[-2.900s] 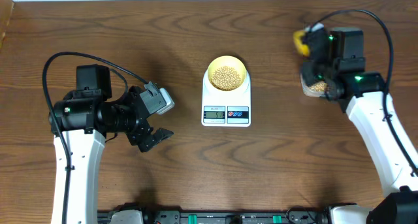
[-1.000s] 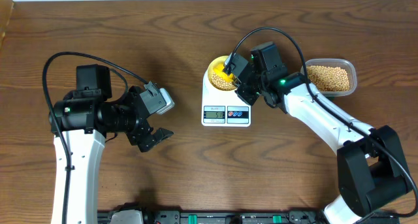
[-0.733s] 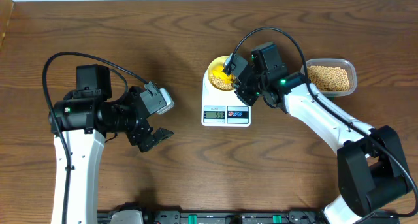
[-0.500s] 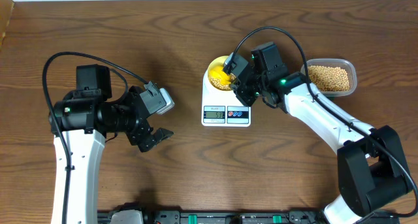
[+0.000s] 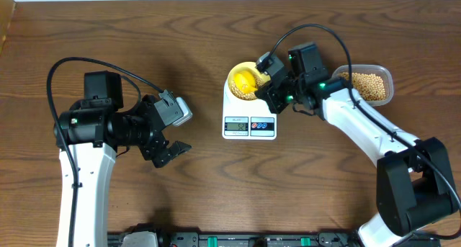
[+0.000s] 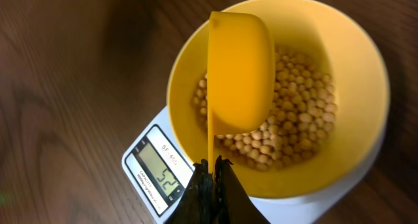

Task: Scoop item into bowl and weigh 50g on scale
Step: 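Tilt the scoop over the bowl with the right gripper to pour, then move the scoop right back toward the chickpea tub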

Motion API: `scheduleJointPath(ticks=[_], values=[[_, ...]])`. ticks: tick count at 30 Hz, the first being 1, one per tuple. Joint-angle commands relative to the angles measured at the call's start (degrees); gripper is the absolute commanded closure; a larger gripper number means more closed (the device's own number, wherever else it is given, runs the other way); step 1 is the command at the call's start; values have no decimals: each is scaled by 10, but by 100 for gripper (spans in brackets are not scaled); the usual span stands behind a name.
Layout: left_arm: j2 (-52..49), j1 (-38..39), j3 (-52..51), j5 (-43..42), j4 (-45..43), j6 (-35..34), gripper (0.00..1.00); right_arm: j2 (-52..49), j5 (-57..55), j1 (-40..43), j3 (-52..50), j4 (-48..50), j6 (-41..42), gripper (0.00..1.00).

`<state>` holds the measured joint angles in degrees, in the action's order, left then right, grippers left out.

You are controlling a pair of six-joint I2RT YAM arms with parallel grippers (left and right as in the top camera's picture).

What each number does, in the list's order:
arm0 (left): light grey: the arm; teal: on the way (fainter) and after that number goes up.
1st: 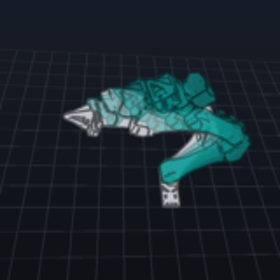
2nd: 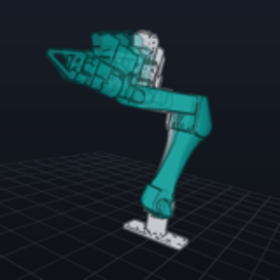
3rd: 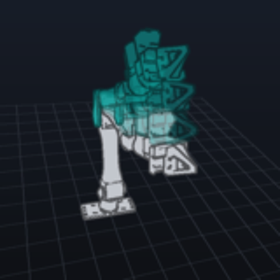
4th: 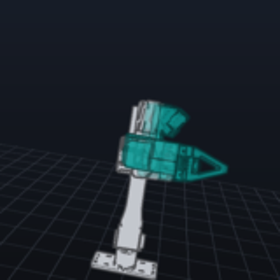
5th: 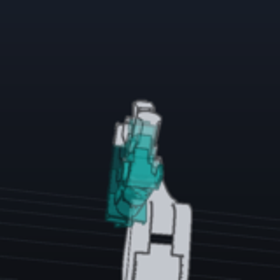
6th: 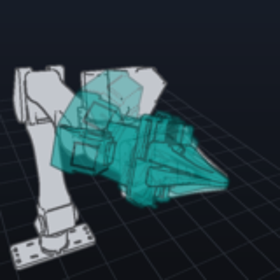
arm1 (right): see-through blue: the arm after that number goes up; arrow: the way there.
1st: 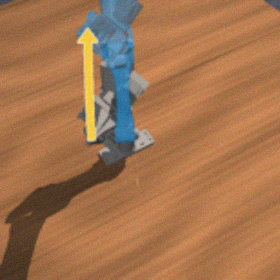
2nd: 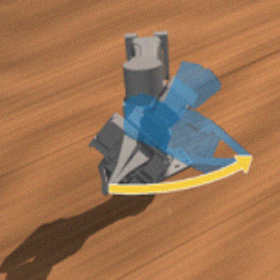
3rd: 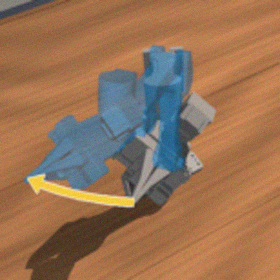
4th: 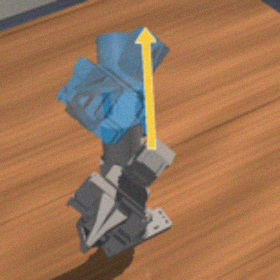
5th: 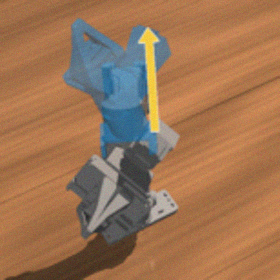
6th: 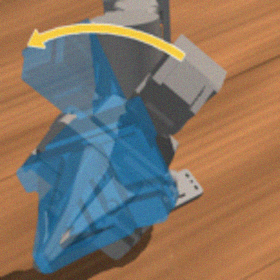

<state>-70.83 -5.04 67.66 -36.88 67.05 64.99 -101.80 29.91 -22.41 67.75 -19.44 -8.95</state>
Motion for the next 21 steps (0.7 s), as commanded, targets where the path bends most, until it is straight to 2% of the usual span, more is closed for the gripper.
scheduleJointPath(ticks=[1, 8, 21], values=[[2, 1, -5, 3, 1, 10, 2, 1, 24, 14, 5, -1, 19, 99], [2, 1, -5, 3, 1, 10, 2, 33, 52, 41, 21, -1, 46, 99], [2, 1, -5, 3, 1, 10, 2, 173, 52, 91, 21, -50, 104, 99]])
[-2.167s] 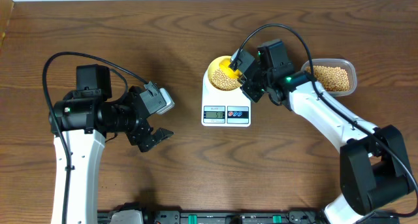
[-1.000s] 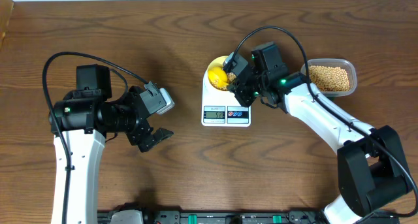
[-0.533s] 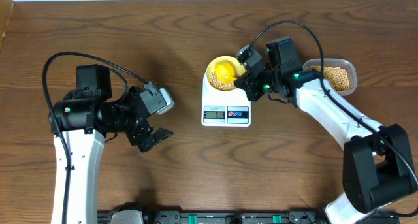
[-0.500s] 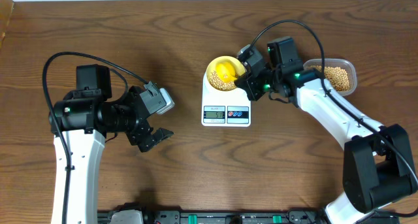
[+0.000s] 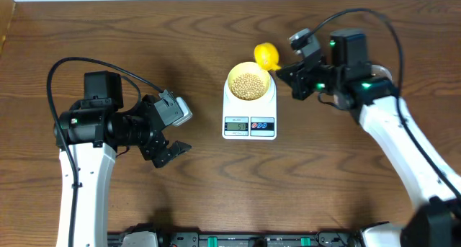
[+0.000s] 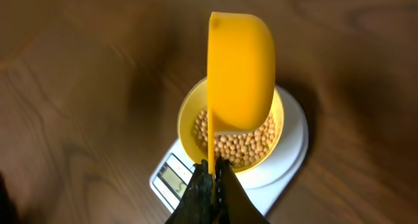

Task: Scoop item into bowl and weigh 50g on scale

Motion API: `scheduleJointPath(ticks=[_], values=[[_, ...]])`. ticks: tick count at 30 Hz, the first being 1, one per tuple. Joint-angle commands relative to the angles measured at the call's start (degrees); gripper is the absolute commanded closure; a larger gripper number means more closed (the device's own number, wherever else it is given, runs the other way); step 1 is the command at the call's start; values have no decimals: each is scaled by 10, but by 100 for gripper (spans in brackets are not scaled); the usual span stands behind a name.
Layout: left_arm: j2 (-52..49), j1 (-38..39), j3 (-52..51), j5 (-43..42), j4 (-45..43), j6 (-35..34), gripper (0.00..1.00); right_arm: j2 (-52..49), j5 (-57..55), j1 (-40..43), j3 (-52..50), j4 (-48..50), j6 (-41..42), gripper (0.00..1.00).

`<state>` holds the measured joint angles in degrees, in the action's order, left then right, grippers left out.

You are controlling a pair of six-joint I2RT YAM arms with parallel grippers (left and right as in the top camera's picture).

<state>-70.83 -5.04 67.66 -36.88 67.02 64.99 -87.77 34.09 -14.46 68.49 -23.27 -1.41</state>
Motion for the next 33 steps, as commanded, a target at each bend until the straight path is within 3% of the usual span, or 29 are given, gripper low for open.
scheduleJointPath(ticks=[1, 14, 18, 33], values=[[2, 1, -5, 3, 2, 10, 2, 42, 10, 15, 14, -19, 36, 99], [2, 1, -5, 3, 2, 10, 2, 149, 10, 86, 14, -94, 160, 99], [2, 1, -5, 3, 2, 10, 2, 151, 10, 96, 14, -95, 196, 99], [2, 1, -5, 3, 2, 10, 2, 102, 8, 67, 14, -26, 211, 99]])
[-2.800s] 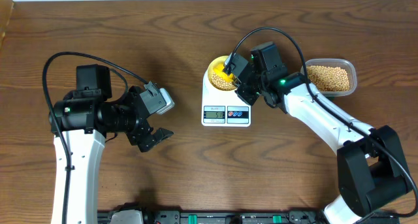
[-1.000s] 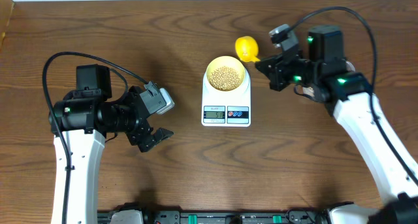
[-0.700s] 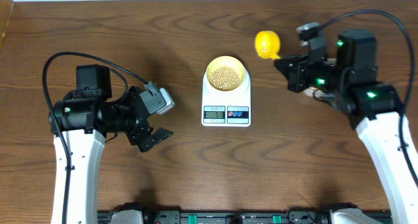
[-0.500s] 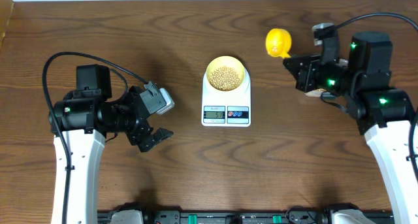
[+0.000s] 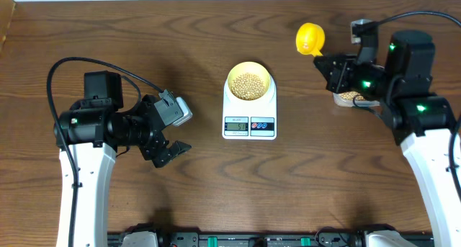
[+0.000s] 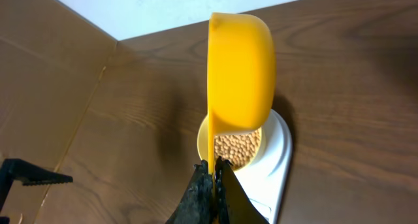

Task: Scoop item into bowl and weigh 50g on scale

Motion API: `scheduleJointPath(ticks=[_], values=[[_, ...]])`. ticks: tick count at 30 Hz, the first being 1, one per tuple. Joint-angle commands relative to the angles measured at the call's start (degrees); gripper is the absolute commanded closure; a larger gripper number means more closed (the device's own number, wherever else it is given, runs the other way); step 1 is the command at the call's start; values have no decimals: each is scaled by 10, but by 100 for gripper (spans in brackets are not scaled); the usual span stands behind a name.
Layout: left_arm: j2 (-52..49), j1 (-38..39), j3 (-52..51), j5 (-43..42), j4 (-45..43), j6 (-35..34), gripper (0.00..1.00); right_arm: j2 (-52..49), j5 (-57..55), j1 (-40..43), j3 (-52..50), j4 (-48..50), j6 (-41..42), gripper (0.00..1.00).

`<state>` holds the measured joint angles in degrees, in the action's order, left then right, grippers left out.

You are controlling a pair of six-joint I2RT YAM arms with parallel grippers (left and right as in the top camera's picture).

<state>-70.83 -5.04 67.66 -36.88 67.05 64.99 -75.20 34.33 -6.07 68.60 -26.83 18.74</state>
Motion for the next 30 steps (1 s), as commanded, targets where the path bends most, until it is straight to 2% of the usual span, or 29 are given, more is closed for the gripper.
scheduleJointPath(ticks=[1, 6, 16, 24, 30], values=[[2, 1, -5, 3, 1, 10, 2, -40, 6, -29, 12, 19, 10, 99], [2, 1, -5, 3, 1, 10, 2, -94, 6, -71, 12, 42, -2, 99], [2, 1, -5, 3, 1, 10, 2, -180, -31, -144, 12, 56, -143, 99], [2, 1, -5, 3, 1, 10, 2, -212, -149, -178, 12, 39, -240, 99], [2, 1, -5, 3, 1, 10, 2, -228, -194, -189, 12, 39, -283, 99]])
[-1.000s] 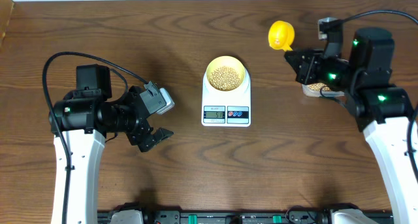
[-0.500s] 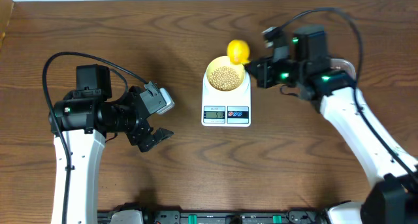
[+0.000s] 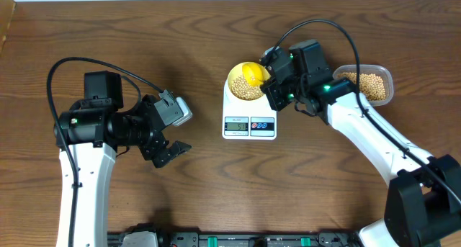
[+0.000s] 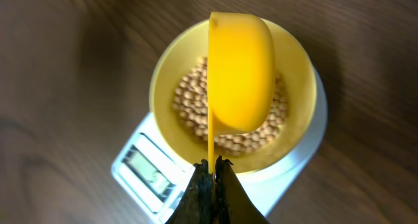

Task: Scoop item into bowl and weigh 50g on scale

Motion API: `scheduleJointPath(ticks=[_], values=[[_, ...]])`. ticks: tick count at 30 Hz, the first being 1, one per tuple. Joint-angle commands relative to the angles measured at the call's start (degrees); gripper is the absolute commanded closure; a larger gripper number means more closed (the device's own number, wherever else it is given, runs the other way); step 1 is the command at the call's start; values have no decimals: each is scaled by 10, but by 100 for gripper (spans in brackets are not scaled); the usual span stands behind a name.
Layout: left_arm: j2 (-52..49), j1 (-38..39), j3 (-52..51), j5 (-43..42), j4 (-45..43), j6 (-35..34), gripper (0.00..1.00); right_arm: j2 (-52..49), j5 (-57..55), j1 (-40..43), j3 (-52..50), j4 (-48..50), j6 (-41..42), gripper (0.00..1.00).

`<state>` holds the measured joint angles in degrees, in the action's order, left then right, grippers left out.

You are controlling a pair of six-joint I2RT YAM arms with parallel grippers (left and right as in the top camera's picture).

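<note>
A yellow bowl of soybeans stands on the white scale at the table's middle. My right gripper is shut on the thin handle of a yellow scoop, which hangs turned on its side above the bowl. The scale's display is blurred in the right wrist view. My left gripper hangs open far to the left of the scale, holding nothing.
A clear plastic tub of soybeans sits at the right, behind my right arm. The left arm's cable loops over the table's left side.
My right gripper has moved with the scoop from above the tub at the far right back to the left, over the bowl on the scale. The left arm has not moved.
The right gripper held the scoop over the bowl of soybeans, the scale reading 52. Then the scoop was higher and behind the bowl, then far right above the tub. Now it hangs over the bowl again. The left gripper stayed open and still.
</note>
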<state>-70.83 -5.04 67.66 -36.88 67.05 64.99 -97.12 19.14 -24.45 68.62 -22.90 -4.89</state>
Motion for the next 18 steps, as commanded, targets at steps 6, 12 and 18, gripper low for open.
scheduleJointPath(ticks=[6, 12, 18], values=[[2, 1, -5, 3, 1, 10, 2, -34, -57, -8, 12, 4, -81, 99], [2, 1, -5, 3, 1, 10, 2, -42, -77, -14, 12, 27, -93, 99], [2, 1, -5, 3, 1, 10, 2, -46, -116, -28, 12, 30, -128, 99]])
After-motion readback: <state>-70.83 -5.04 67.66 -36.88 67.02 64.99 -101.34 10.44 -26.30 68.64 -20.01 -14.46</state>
